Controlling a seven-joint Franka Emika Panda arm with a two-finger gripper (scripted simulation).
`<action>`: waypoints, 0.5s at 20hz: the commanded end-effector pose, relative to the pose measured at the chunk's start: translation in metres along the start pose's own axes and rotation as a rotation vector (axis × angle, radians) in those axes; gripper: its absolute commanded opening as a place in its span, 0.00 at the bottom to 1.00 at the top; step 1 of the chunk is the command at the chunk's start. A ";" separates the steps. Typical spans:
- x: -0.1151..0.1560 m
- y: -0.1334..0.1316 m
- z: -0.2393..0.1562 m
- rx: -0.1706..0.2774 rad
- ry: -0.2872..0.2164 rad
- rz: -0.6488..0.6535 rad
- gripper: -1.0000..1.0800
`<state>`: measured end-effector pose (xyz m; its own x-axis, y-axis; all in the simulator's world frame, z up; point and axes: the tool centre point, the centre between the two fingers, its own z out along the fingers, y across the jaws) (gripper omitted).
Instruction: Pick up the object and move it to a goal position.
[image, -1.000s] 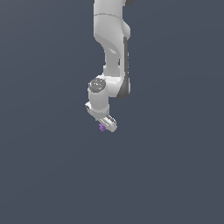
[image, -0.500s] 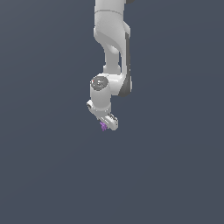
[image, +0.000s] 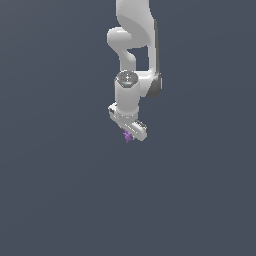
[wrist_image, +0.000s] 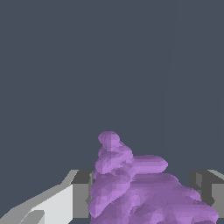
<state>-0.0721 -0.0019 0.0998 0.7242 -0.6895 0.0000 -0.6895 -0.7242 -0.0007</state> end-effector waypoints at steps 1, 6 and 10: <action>-0.016 -0.010 -0.020 0.000 0.001 0.000 0.00; -0.051 -0.034 -0.065 -0.001 0.002 0.000 0.00; -0.080 -0.053 -0.103 -0.002 0.003 0.000 0.00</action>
<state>-0.0899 0.0790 0.1882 0.7246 -0.6892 0.0021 -0.6892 -0.7246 0.0000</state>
